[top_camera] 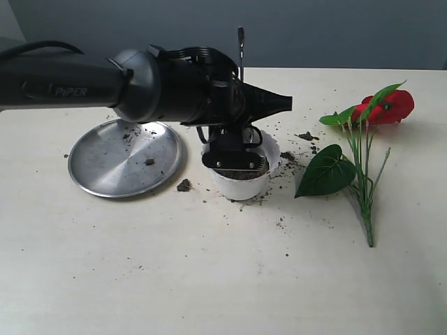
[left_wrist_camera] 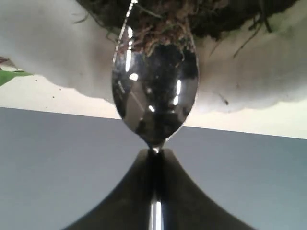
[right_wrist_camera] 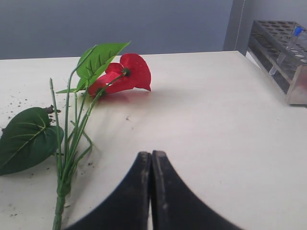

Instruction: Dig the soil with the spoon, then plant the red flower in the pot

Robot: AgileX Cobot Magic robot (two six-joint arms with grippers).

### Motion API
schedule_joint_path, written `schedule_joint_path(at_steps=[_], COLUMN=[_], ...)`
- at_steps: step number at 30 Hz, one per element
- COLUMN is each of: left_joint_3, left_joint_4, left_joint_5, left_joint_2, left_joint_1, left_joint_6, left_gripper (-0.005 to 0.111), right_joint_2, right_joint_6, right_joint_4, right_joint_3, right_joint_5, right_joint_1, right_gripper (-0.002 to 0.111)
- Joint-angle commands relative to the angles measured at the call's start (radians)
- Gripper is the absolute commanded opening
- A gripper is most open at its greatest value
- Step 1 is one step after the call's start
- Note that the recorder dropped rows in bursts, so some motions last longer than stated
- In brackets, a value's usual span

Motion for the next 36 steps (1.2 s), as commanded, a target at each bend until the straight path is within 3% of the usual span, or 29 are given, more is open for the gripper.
schedule_joint_path(at_steps=[1, 7, 15, 36], left_joint_3=[0.032, 0.082, 0.082, 0.082], left_joint_4=[-0.037, -0.039, -0.053, 0.011], left_joint_5=[0.024, 0.015, -0.013, -0.047], left_joint_2=[0.001, 0.001, -0.036, -0.13], left_joint_1=[-0.001, -0.001, -0.029, -0.029], left_joint_6=[0.065, 0.065, 0.06, 0.06], left_gripper=[0.0, 0.0, 0.0, 0.0], right_joint_2=[-0.004, -0.004, -0.004, -0.004], right_joint_6=[0.0, 0.0, 0.0, 0.0], right_joint_4=[-0.001, -0.001, -0.001, -0.001], right_joint_3=[0.002, 0.002, 0.002, 0.002], right_joint_5=[-0.004, -0.004, -0.004, -0.004], right_joint_1=[0.003, 0.003, 0.003, 0.003], right_gripper=[0.0, 0.0, 0.0, 0.0])
